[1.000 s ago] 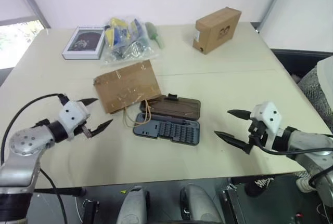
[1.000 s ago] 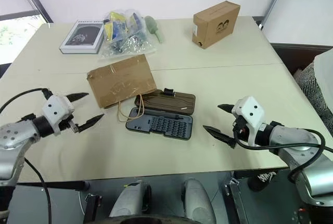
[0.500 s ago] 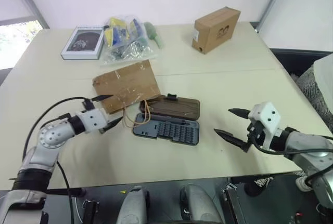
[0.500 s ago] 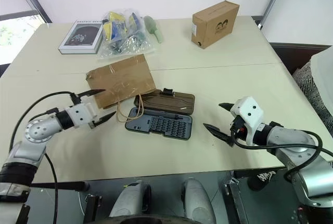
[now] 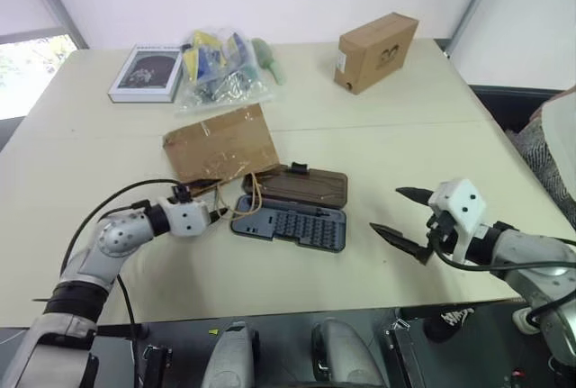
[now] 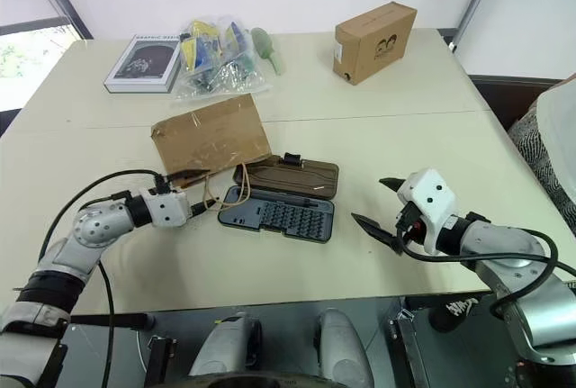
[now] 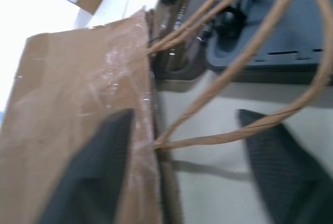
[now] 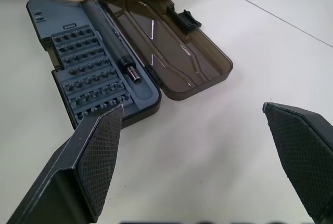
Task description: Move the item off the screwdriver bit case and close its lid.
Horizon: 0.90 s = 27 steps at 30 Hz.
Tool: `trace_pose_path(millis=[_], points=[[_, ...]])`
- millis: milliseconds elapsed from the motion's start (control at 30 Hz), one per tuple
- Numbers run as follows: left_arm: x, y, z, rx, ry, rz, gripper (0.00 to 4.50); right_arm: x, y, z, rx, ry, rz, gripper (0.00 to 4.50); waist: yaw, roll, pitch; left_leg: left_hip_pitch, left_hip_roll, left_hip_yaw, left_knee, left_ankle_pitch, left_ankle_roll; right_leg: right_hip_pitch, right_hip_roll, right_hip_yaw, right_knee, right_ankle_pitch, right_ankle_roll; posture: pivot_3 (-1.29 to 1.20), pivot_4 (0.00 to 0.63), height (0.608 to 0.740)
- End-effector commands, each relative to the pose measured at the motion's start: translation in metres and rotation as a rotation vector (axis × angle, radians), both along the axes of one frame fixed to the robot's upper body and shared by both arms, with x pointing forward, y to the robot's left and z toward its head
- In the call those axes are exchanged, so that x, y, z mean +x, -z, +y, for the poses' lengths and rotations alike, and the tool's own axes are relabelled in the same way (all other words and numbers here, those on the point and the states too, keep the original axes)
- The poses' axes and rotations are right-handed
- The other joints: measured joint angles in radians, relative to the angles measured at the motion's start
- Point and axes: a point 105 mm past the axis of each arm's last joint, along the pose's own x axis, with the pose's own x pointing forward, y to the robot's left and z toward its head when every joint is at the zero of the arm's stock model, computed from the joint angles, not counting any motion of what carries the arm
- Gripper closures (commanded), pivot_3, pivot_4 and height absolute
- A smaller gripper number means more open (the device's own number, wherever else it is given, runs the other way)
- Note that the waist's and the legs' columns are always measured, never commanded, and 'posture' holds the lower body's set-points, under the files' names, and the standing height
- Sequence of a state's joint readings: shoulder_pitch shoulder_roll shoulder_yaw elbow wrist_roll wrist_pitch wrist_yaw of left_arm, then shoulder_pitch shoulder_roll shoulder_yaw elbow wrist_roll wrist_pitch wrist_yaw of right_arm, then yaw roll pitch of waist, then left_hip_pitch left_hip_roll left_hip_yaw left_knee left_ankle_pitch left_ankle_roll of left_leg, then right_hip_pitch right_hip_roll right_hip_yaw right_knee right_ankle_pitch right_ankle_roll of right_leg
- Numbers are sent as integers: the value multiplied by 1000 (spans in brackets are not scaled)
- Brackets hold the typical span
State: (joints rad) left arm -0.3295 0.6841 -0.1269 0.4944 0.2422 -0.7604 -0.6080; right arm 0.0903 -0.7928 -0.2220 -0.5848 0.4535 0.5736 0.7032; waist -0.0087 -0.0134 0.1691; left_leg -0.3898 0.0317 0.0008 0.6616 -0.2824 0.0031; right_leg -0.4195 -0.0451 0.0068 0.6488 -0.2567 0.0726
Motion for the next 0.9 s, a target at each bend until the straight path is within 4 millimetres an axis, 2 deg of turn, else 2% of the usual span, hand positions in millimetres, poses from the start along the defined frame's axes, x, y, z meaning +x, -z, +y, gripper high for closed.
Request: trace_pose_path(millis=[33,67,100,333,433,533,633,800,900], points=[[3,-4,-3,-1,6,-35,3624,0,-11,3,-6,-14,-51,0,0,1,-1,0,0,0,0,0,0,0,0,0,0,0,0,0,150,740],[3,-3,-3,-3,5,-35,4159,0,-11,4,-7,-15,-52,0,0,1,-1,1,0,0,0,0,0,0,0,0,0,0,0,0,150,740],[4,-2,-3,-6,2,-35,4449,0,-11,4,-8,-16,-52,0,1,2,-1,1,0,0,0,0,0,1,0,0,0,0,0,0,150,740],[15,-13,8,-140,-122,-52,4449,0,-12,4,-10,-19,-51,0,3,3,-2,4,0,0,0,0,0,5,0,0,0,0,0,0,150,740],[22,-23,20,-295,-246,-16,4449,0,-11,4,-13,-22,-48,0,1,3,-2,6,0,0,0,0,0,7,-1,0,-1,0,0,0,150,740],[26,-44,46,-516,-425,-22,4449,1,-10,6,-10,-29,-48,0,-3,2,-2,6,0,-1,0,0,0,6,0,-1,0,0,0,0,150,740],[28,-64,68,-667,-565,-48,4449,2,-10,8,-8,-40,-46,0,-5,1,-1,6,1,-3,0,0,0,6,0,-1,0,0,0,0,150,740],[29,-100,111,-858,-786,-154,4449,7,-9,13,-3,-74,-43,0,-2,1,-1,6,0,-3,0,0,0,7,0,-1,0,0,0,0,150,740],[27,-118,144,-962,-928,-234,4449,12,-9,17,-4,-97,-45,0,-3,-1,0,6,0,-4,0,0,0,7,0,-2,0,0,0,0,150,740]])
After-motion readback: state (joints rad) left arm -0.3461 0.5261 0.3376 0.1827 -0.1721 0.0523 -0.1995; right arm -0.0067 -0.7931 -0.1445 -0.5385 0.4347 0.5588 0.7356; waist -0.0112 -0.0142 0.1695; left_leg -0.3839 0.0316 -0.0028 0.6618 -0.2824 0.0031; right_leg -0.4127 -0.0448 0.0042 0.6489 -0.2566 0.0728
